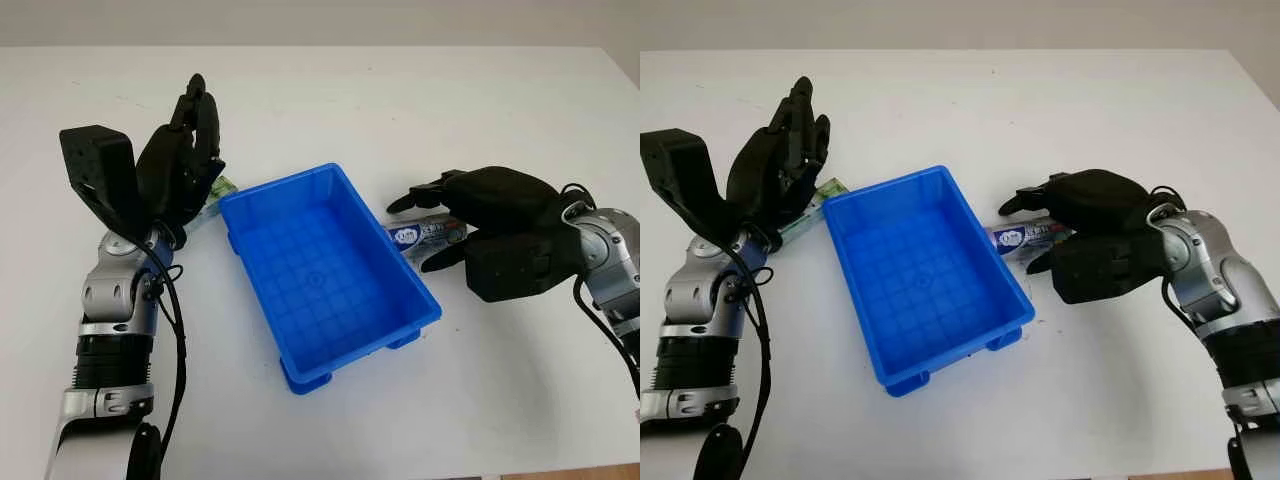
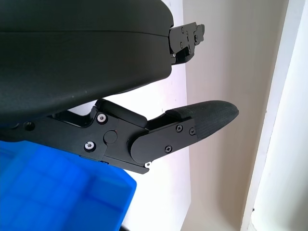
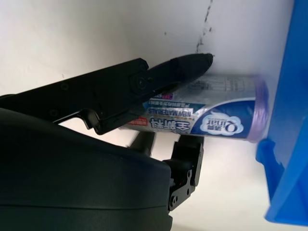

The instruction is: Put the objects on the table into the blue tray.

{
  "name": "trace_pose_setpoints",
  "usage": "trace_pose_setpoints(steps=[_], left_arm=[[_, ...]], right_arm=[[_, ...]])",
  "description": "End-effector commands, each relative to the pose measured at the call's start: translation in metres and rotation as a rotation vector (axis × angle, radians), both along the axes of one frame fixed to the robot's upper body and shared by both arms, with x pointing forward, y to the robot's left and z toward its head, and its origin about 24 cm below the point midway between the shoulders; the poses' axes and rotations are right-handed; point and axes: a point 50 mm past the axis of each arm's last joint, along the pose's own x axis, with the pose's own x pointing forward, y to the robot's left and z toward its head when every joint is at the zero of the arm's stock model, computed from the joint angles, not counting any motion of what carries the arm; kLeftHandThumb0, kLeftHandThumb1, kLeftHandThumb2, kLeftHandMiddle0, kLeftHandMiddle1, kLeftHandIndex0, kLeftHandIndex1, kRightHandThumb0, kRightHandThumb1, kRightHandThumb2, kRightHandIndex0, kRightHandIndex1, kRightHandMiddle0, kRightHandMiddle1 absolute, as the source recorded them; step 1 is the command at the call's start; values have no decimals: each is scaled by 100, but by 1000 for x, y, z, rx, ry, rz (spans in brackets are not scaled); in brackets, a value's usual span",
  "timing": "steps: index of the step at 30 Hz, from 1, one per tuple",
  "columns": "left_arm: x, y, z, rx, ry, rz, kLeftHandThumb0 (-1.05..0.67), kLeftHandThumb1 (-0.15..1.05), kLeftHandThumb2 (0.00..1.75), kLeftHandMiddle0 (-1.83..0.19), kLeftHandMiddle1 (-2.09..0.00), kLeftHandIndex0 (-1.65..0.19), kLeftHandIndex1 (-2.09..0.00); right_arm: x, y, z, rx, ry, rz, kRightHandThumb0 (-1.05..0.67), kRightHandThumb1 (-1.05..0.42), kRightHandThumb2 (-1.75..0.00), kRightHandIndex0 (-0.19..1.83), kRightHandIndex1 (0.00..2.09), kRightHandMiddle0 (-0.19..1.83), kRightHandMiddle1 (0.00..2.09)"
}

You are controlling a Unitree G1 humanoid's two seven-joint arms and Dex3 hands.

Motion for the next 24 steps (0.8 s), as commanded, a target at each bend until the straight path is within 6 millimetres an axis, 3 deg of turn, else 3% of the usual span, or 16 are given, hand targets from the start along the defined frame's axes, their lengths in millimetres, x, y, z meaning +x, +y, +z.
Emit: trace_pose_setpoints(steps=[1,3,8,14,18,24], left_arm=[[1,-1,5,3,-14,-8,-68,105,73,19,0,19,0],[2,-1,5,5,-13,-8,-68,105,73,19,0,19,0],[2,-2,4,7,-11,-10,-69,105,73,19,0,19,0],[1,-2,4,5,-10,-15,-68,105,74,19,0,19,0],[0,-2,3,12,-12,-9,-66,105,75,19,0,19,0],[1,-2,2,13,-13,-9,-66,105,75,19,0,19,0]], right_arm=[[-4,1,-7,-18,-68,23,-55,-104,-16,69,207,29,206],[-3,2,-7,-19,-160,34,-56,-105,-22,87,209,40,209],[5,-2,-3,5,-335,36,-54,-105,-35,91,209,45,209],[18,-8,6,30,-428,-15,-50,-105,-29,103,209,54,209],[30,-12,25,49,-526,-47,-45,-105,-17,94,209,53,209],[42,-12,68,90,-663,-103,-51,-105,-23,101,209,61,209]])
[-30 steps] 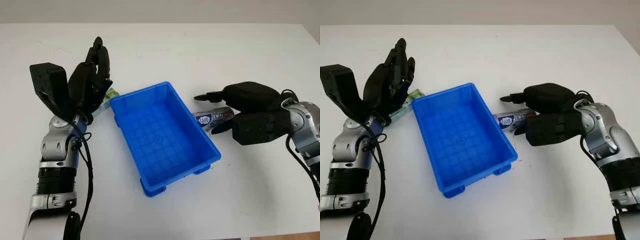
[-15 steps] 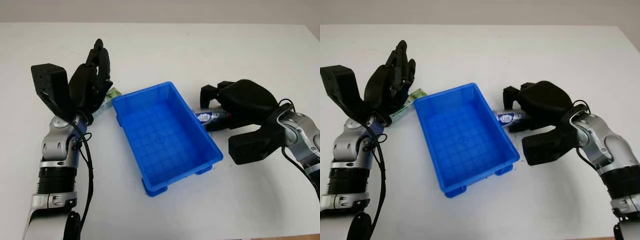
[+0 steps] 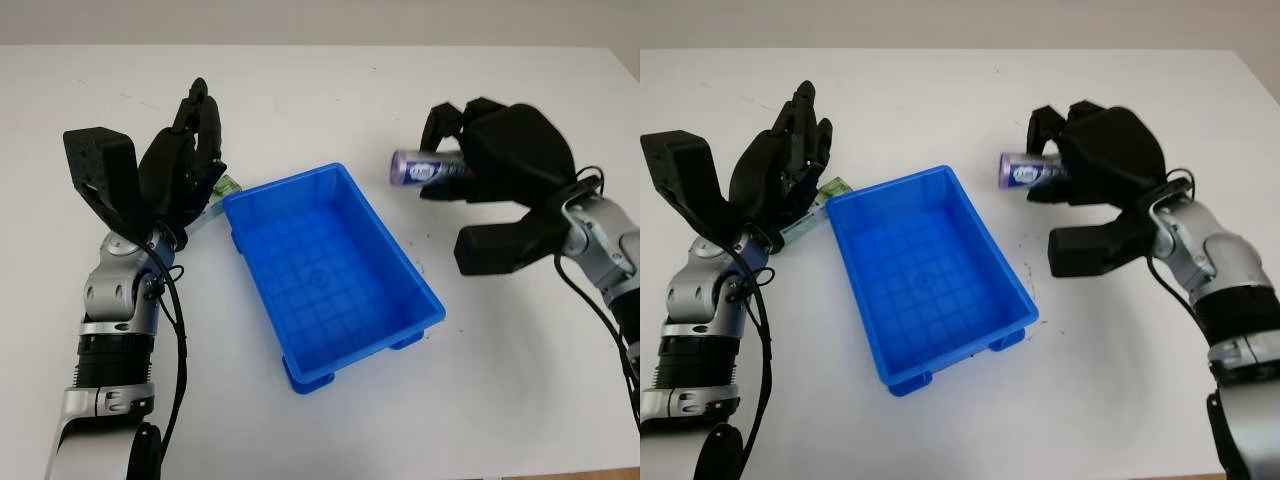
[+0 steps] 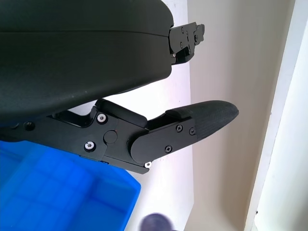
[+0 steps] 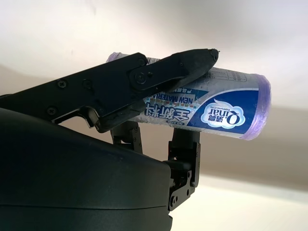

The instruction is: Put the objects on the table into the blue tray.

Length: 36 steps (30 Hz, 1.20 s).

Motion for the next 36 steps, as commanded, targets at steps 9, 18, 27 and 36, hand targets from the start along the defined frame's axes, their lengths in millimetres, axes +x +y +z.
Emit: trace_pose_setpoints(steps=[9,18,27,36], left_arm=[[0,-1,5,5,-18,-15,-67,105,74,19,0,19,0],[1,-3,4,11,-18,-4,-67,105,75,19,0,19,0],[-1,-4,2,-1,-16,4,-67,105,74,19,0,19,0],[-2,-3,1,-7,-15,5,-67,105,74,19,0,19,0]], right_arm=[[-9,58,70,171,-91,336,-47,-105,-18,120,209,84,209],[-38,118,64,137,110,618,-47,-105,-21,116,209,78,209],[-55,134,41,12,298,680,-53,-105,-22,118,209,75,209],[-50,122,18,-106,463,583,-60,-105,-19,73,209,51,209]])
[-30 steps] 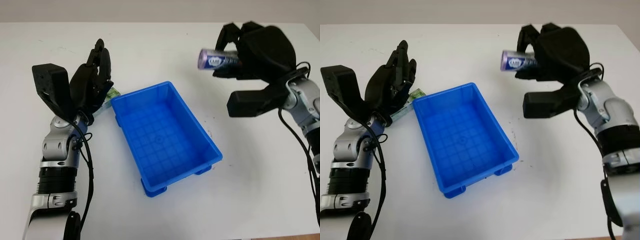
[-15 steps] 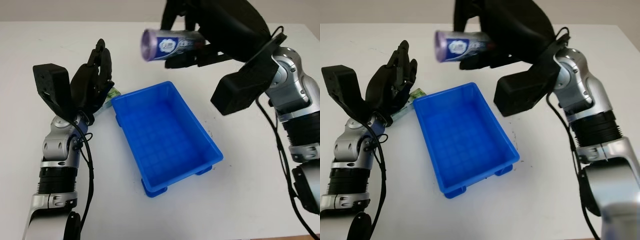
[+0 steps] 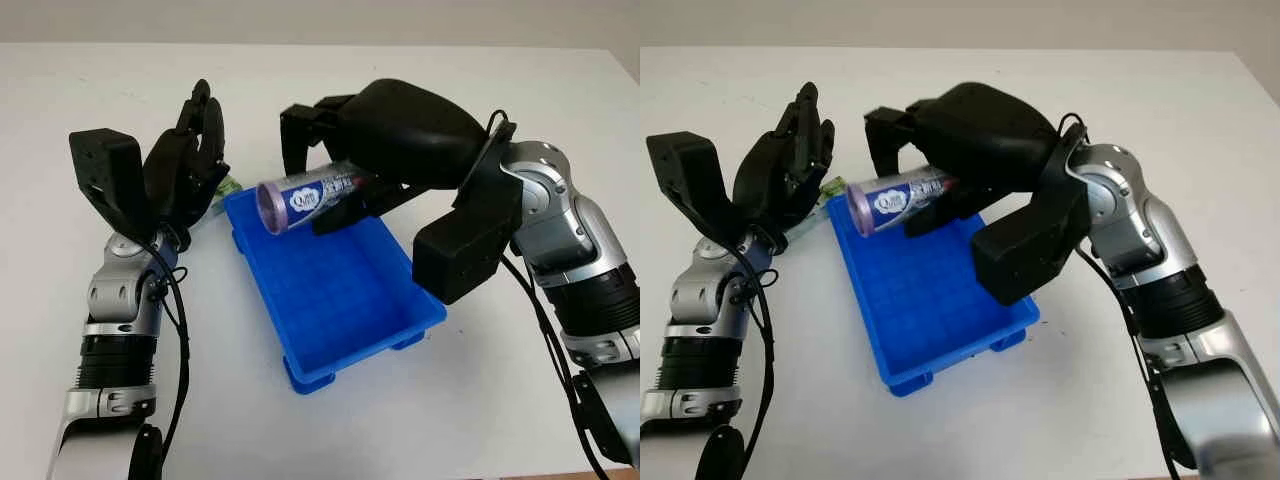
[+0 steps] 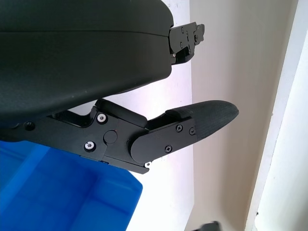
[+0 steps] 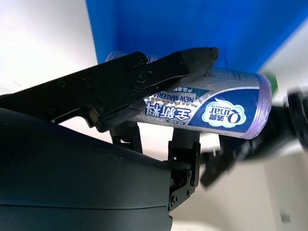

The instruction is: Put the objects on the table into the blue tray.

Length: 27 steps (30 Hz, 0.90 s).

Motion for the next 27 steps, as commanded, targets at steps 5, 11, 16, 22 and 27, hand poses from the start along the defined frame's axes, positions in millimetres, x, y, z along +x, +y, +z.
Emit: trace_pose_setpoints(steps=[5,11,16,22,27], left_arm=[[-2,0,3,-7,-20,-2,-66,105,73,19,0,19,0],[-2,-1,1,-7,-15,-8,-66,105,73,19,0,19,0],[-2,-3,1,-12,-12,-7,-67,105,73,19,0,19,0],[-2,-5,0,-13,-10,-5,-68,105,73,19,0,19,0],[-3,-5,-1,-15,-8,0,-67,105,73,19,0,19,0]], right_arm=[[-1,-8,-2,-83,53,0,-69,-105,-14,-7,186,-12,188],[-5,-8,2,-105,69,21,-69,-105,-14,-4,25,-13,37],[-6,-9,4,-36,72,57,-67,-105,-14,-18,2,-19,3],[-7,-16,20,166,4,46,-66,-105,-26,-19,0,-19,0],[3,-35,32,401,-59,-33,-75,-105,-38,-19,0,-19,0]])
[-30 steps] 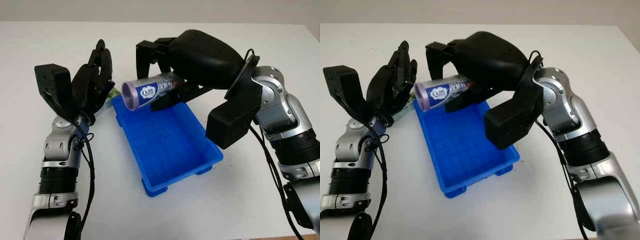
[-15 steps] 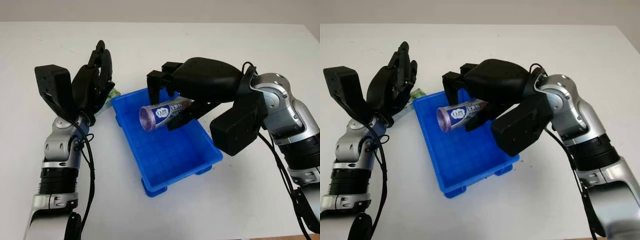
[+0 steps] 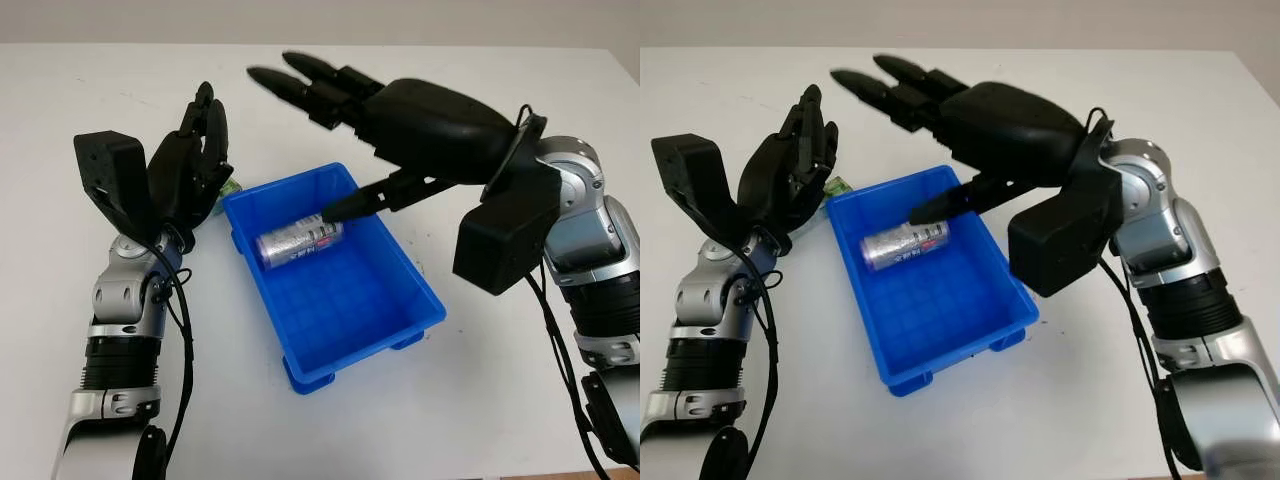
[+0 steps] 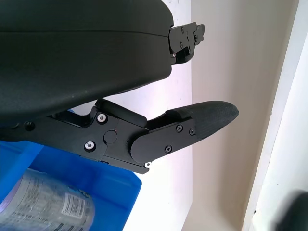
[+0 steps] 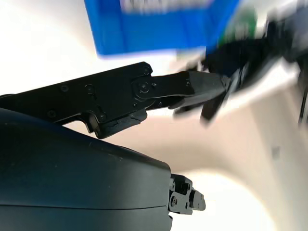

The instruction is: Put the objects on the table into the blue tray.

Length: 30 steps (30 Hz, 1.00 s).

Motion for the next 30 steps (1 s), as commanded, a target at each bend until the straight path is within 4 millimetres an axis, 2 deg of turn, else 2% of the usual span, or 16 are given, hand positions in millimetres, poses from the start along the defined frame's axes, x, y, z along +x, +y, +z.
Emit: trace_pose_setpoints(steps=[1,4,7,12,16,22,30], left_arm=[[-2,0,1,1,-11,0,-67,105,73,19,0,19,0],[-2,1,1,1,-11,3,-67,105,74,19,0,19,0],[-2,1,1,8,-12,1,-67,105,74,19,0,19,0],[-3,2,2,5,-14,-1,-67,105,74,19,0,19,0],[-2,3,2,6,-14,1,-67,105,73,19,0,19,0],[-3,5,2,21,-13,1,-66,105,74,19,0,19,0],[-2,7,4,36,-17,-3,-66,105,75,19,0,19,0]], right_arm=[[8,-14,2,108,6,-70,-77,-105,-42,-19,0,-19,0],[24,-35,-4,205,60,-206,-81,-105,-53,-14,3,-19,0],[40,-52,-20,244,176,-338,-85,-105,-59,-18,2,-19,1],[54,-72,-51,387,367,-429,-80,-105,-61,-19,2,-18,2],[56,-84,-70,458,410,-501,-77,-105,-62,-18,2,-19,2],[54,-100,-99,676,516,-552,-79,-105,-62,-19,0,-19,0],[46,-103,-123,801,579,-556,-72,-105,-66,-19,0,-19,0]])
